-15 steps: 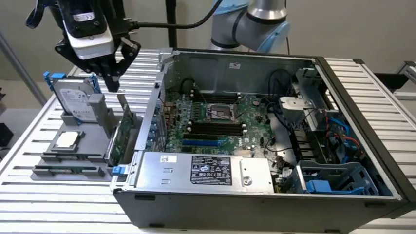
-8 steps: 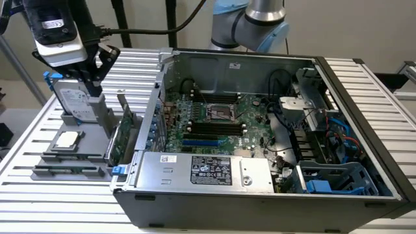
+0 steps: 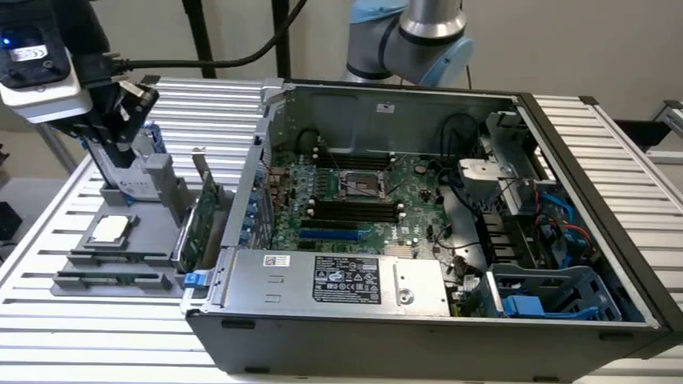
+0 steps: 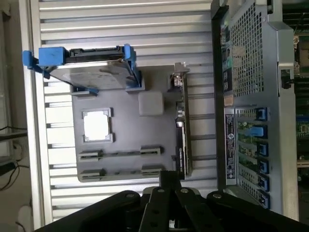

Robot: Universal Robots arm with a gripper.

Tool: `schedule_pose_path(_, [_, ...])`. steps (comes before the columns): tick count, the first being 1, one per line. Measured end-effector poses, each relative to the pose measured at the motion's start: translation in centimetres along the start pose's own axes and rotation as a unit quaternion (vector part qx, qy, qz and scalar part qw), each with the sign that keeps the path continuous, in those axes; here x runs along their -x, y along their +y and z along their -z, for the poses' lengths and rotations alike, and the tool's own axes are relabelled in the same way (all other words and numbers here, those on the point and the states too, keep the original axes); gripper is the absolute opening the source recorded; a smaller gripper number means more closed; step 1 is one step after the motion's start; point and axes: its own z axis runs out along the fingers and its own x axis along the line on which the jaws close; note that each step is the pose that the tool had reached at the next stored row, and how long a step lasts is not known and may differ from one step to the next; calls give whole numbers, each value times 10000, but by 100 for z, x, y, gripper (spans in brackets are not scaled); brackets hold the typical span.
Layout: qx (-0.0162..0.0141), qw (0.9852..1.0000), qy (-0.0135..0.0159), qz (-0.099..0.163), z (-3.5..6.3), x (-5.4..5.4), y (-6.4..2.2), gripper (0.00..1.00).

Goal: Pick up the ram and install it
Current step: 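Reach for the ram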

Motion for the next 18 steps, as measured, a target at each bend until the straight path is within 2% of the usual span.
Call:
schedule_pose_path(12, [-1, 10000, 3, 0, -121, -518, -148, 0])
schedule_pose_path(18, [-8, 10000, 34, 1, -170, -671, -184, 0])
